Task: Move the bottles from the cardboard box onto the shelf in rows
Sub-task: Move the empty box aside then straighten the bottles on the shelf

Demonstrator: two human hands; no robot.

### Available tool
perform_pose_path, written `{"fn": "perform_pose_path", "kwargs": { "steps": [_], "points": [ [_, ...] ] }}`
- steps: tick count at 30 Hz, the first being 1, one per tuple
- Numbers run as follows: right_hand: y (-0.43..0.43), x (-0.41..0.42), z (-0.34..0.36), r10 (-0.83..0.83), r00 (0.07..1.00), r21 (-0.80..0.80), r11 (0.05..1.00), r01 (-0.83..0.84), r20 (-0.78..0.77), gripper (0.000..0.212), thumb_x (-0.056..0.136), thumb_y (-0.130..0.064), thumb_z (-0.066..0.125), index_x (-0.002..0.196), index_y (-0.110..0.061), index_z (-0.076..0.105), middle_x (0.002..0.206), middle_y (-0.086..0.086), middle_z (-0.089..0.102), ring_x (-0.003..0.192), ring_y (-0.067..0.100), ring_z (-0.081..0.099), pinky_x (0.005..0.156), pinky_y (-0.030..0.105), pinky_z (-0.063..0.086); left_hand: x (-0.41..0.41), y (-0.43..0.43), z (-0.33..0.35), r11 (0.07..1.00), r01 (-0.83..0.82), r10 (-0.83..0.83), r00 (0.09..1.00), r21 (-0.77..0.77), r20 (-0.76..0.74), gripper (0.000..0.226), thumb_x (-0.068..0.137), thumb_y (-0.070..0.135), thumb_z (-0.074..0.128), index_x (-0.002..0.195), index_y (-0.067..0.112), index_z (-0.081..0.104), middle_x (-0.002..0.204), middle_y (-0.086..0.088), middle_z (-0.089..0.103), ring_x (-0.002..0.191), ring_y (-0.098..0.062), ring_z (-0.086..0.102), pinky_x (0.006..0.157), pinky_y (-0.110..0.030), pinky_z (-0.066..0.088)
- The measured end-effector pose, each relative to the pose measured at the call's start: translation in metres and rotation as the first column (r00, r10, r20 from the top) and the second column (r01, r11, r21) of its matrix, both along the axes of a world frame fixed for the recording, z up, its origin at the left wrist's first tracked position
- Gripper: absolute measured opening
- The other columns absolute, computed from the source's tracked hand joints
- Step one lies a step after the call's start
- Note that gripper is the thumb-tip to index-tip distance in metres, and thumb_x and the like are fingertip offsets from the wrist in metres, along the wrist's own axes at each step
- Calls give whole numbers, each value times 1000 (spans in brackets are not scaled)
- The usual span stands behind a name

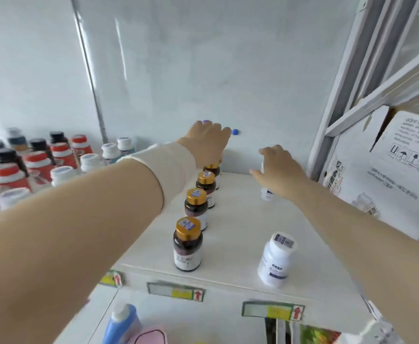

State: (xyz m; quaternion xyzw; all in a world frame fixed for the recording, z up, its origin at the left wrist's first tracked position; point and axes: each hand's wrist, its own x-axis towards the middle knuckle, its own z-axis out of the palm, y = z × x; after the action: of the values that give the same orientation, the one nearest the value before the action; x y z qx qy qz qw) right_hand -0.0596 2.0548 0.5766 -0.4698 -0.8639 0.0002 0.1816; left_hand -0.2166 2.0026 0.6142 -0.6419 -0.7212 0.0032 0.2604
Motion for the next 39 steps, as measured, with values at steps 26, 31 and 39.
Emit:
{"fn": "perform_pose_path", "kwargs": {
  "steps": [26, 31, 39],
  "points": [
    [-553, -549, -46, 799, 510, 12, 535, -845, 319, 51, 94, -31, 44, 136, -5, 34, 142, 17, 34, 129, 35, 36, 102, 43, 34, -427, -662, -61, 523, -839, 831, 541, -152, -127, 39, 96, 24, 45, 132, 9, 41, 126, -10, 53, 115, -28, 54, 96, -35, 41],
    [-618, -652, -84, 849, 386, -65, 436, -898, 362, 50, 94, -31, 43, 138, -9, 33, 142, 15, 35, 132, 32, 33, 105, 43, 32, -512, -733, -115, 418, -876, 897, 440, -239, -42, 42, 96, 25, 48, 134, 9, 39, 131, -11, 51, 121, -28, 50, 99, -36, 39],
    [-672, -851, -164, 879, 243, -129, 320, -939, 410, 49, 94, -30, 44, 136, -9, 35, 137, 14, 40, 126, 31, 39, 103, 41, 35, -689, -794, -192, 293, -889, 956, 261, -352, 136, 46, 93, 31, 52, 132, 9, 42, 130, -11, 53, 122, -28, 50, 98, -36, 39]
  ]
}}
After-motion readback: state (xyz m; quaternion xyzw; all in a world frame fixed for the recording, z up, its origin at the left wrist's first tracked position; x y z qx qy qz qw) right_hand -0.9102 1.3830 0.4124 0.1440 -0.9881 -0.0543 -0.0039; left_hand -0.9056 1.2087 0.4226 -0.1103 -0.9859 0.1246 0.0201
